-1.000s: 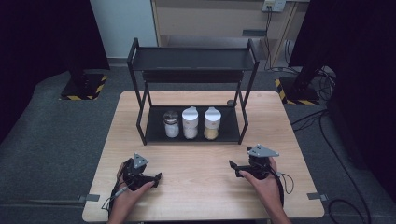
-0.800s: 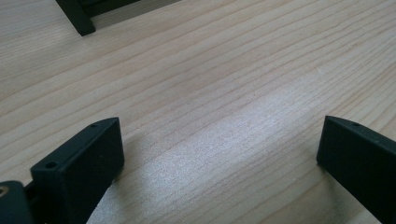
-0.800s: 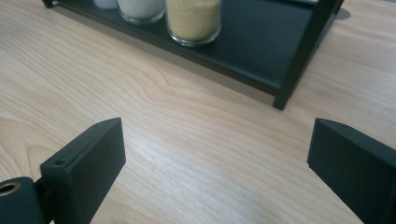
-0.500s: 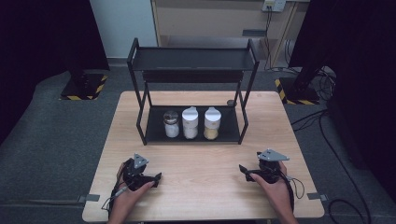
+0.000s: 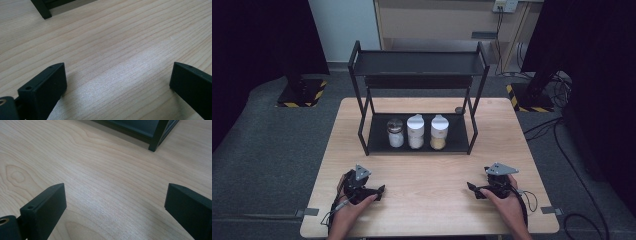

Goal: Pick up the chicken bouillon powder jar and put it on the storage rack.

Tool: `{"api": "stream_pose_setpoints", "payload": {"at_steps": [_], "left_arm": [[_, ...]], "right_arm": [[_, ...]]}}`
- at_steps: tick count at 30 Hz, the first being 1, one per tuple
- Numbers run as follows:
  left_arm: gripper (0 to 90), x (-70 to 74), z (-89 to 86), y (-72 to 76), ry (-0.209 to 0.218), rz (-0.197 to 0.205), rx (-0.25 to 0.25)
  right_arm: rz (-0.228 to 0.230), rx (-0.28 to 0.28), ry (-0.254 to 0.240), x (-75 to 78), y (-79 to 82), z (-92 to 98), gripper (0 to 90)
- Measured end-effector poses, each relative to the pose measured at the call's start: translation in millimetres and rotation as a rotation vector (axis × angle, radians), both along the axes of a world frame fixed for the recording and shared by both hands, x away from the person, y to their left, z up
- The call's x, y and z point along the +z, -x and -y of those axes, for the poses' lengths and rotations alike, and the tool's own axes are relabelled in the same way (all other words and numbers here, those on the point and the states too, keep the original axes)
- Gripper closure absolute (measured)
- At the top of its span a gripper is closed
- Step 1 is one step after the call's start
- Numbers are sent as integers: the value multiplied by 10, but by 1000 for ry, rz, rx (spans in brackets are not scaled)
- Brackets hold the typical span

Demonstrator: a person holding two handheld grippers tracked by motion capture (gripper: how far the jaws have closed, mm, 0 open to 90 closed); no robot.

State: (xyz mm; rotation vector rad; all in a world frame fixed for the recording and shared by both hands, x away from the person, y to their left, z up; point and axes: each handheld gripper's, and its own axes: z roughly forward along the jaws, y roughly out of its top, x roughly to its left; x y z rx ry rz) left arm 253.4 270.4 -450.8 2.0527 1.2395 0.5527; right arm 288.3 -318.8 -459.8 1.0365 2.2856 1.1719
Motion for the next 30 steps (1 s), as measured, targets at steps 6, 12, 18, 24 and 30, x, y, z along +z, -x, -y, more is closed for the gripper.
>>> {"api": "stream_pose_setpoints", "payload": {"at_steps": [6,12,18,24,30], "left_arm": [[0,0,0,0,0,0,0],[0,0,1,1,0,0,0],[0,-1,6,4,-1,1,3],[0,-2,18,14,0,1,12],[0,-1,33,23,0,1,21]], "right_arm": [[-39,4,43,49,-103,-83,41],[-80,-3,97,99,-178,-191,22],[-83,-7,100,99,-181,-199,11],[-87,-27,96,99,-162,-233,9],[-87,-31,95,99,-160,-239,9]]}}
